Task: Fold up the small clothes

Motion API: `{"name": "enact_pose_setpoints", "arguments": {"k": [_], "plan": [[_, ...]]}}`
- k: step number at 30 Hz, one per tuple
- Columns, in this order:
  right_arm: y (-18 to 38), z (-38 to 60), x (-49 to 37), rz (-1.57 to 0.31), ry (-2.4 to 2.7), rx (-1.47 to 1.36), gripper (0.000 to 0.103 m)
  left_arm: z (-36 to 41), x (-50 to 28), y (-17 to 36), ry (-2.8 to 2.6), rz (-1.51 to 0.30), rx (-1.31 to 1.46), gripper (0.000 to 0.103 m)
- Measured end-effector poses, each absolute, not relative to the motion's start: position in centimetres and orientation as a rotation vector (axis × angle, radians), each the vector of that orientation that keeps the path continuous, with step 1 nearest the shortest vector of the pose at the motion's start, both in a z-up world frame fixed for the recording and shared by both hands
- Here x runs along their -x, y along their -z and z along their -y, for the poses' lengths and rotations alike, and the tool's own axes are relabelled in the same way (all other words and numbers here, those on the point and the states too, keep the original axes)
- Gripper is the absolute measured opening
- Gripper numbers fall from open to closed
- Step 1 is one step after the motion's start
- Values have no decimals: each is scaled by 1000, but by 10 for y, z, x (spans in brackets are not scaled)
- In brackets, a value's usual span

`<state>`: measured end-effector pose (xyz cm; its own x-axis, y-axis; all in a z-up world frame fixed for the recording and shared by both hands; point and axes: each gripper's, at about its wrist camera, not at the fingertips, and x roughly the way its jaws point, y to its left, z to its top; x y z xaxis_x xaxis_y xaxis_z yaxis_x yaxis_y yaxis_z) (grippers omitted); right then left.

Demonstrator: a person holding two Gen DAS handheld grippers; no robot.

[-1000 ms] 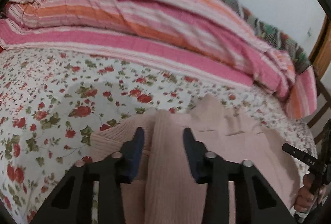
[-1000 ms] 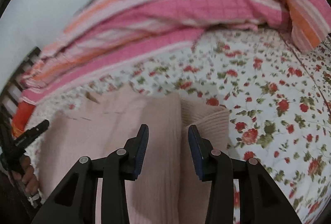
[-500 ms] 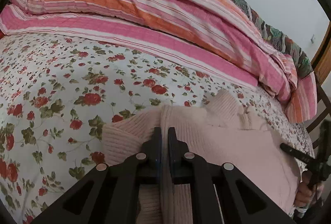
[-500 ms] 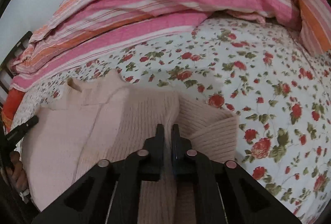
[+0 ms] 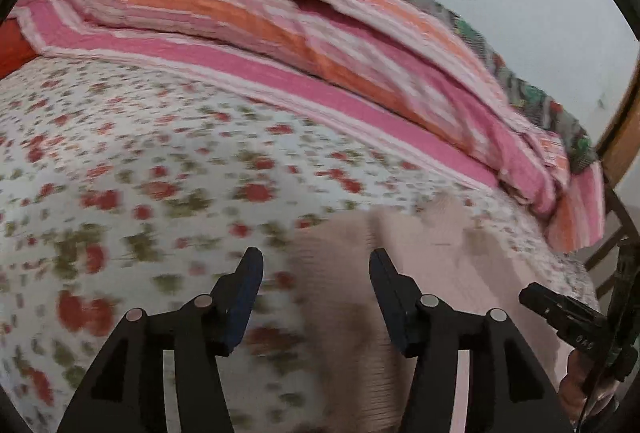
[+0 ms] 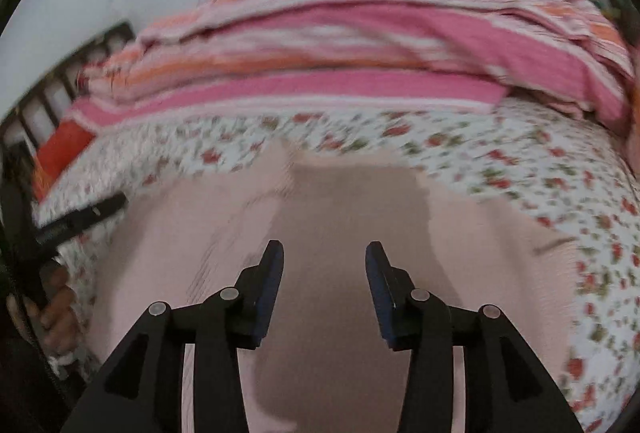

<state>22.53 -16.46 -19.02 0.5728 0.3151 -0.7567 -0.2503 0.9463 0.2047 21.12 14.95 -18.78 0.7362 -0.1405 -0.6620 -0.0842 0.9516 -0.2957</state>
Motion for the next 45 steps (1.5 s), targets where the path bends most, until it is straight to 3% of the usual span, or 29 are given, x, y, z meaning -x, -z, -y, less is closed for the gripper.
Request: {"name": "enact_pose_setpoints", "arguments": {"k": [7, 10, 16, 45], "plan": [[215, 142, -260, -972, -221, -15, 42, -179, -228, 214, -37, -779, 246, 54], [224, 140, -271, -960, -177, 4, 42, -170, -229, 218, -9, -755, 182, 68], [230, 136, -269, -914, -145, 18, 42, -167, -230, 220, 4, -750, 160, 71], [231, 132, -270, -906, -135, 47, 44, -155, -230, 222, -38, -775, 90, 73]]}}
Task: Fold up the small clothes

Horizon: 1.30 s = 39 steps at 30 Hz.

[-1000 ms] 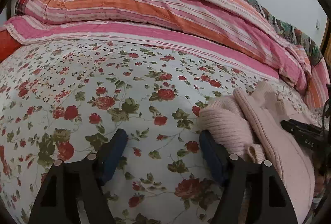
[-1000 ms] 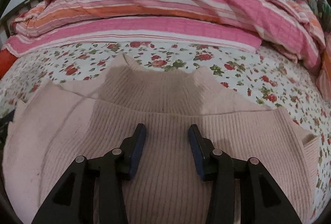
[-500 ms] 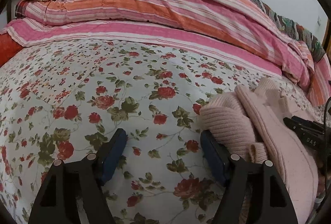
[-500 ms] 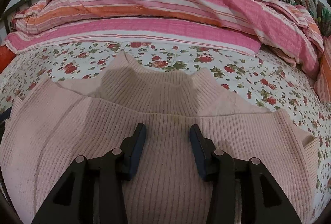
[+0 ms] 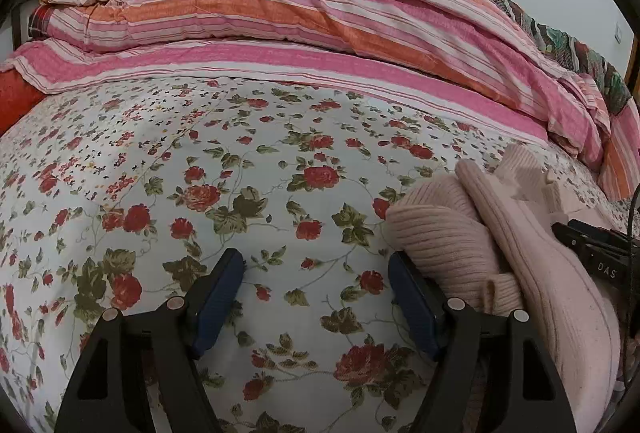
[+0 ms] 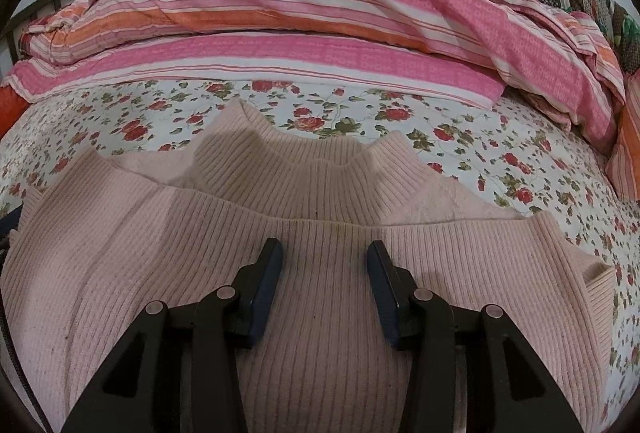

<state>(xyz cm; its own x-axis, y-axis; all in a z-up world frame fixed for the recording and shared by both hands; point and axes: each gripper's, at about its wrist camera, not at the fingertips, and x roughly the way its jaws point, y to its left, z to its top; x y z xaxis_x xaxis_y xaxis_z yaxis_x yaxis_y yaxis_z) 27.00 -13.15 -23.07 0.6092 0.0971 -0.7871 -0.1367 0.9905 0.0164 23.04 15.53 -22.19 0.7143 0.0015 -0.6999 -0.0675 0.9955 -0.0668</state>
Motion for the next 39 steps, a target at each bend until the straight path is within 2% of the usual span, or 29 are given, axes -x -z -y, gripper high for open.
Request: {"name": "enact_pose_setpoints", "arguments": {"k": [16, 22, 30, 39], "plan": [[226, 129, -268, -919, -144, 71, 44, -171, -205, 213, 99, -724, 247, 76], [217, 134, -253, -942, -151, 56, 44, -174, -177, 204, 158, -717, 412, 76], [197, 147, -192, -879, -181, 37, 44, -154, -143, 202, 224, -779, 422, 76], [201, 163, -120, -760, -215, 26, 44, -135, -100, 232, 359, -820, 484, 76]]}}
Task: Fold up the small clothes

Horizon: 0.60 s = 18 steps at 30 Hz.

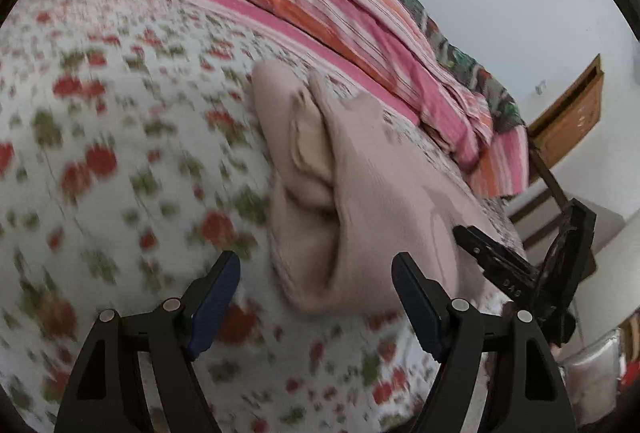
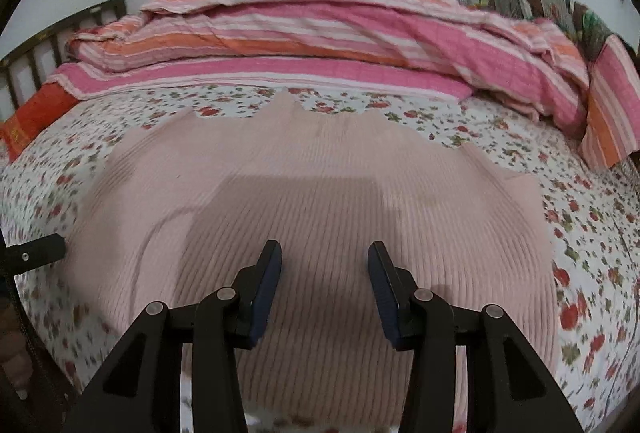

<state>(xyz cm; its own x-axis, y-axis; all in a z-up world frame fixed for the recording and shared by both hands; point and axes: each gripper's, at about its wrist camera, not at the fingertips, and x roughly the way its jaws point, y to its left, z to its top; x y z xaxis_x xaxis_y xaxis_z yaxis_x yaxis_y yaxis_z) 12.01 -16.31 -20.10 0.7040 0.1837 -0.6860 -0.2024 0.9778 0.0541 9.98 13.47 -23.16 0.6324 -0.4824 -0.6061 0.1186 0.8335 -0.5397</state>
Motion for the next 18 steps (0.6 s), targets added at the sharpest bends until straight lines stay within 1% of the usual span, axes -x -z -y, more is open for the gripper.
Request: {"name": "enact_pose_setpoints", "arguments": {"k": [3, 7, 11, 15, 18], "plan": [[210, 161, -104, -762, -222, 31, 44, -133, -91, 235, 359, -783, 523, 76], [221, 159, -92, -775, -227, 9, 44, -124, -100, 239, 371, -788, 570, 75], [214, 168, -77, -765, -303, -44, 44, -109, -110, 235, 359, -783, 549, 75], [206, 186, -64, -736, -342, -107, 44, -102, -119, 233, 357, -741, 628, 73], [201, 204, -59, -723, -326, -124, 44, -93, -133, 234, 298, -770, 645, 71]]}}
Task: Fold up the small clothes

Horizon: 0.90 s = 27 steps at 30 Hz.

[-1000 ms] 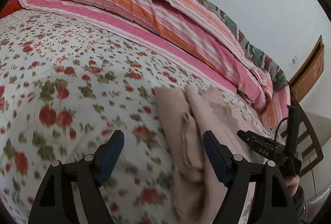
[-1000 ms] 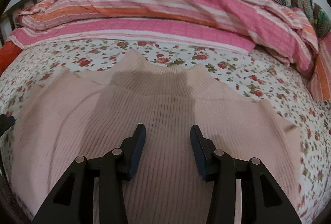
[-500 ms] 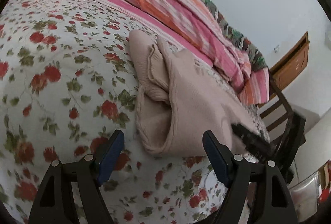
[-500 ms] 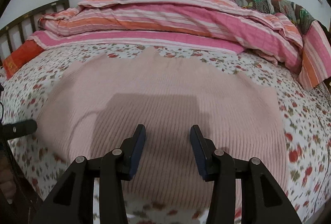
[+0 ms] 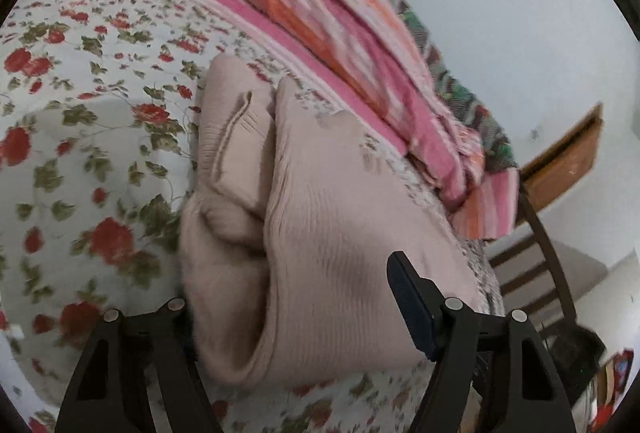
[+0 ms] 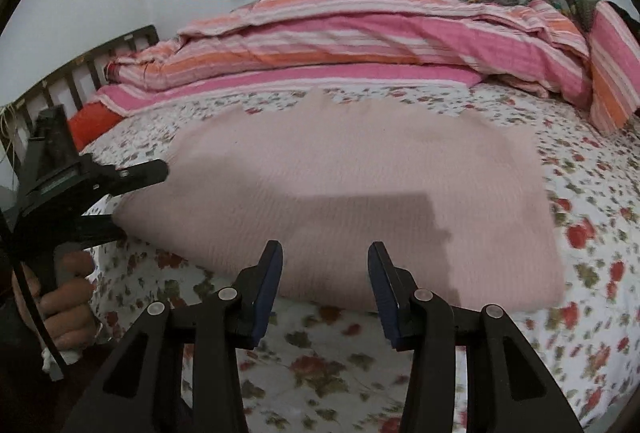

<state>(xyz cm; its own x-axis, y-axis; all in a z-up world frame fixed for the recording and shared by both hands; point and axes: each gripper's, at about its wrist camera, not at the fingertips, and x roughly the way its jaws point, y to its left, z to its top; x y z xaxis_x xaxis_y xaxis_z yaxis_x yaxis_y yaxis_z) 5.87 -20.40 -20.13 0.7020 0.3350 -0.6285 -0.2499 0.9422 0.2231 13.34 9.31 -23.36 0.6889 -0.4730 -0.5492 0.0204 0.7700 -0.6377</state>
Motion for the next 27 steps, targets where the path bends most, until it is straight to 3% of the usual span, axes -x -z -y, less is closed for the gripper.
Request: {"name": "enact_pose_setpoints", "arguments": {"k": [6, 9, 13, 20, 27], "plan": [[200, 261, -51, -711, -254, -167, 44, -88, -150, 216, 235, -712, 697, 61], [202, 293, -48, -706, -227, -222, 44, -78, -164, 211, 166, -739, 643, 49], [207, 329, -44, -707, -195, -295, 44, -67, -172, 204, 66, -751, 566, 22], [215, 368, -42, -709, -170, -356, 44, -31, -165, 161, 52, -662, 445, 19], [207, 399, -35, -694, -149, -388, 44, 52, -172, 120, 72, -648, 310, 19]]}}
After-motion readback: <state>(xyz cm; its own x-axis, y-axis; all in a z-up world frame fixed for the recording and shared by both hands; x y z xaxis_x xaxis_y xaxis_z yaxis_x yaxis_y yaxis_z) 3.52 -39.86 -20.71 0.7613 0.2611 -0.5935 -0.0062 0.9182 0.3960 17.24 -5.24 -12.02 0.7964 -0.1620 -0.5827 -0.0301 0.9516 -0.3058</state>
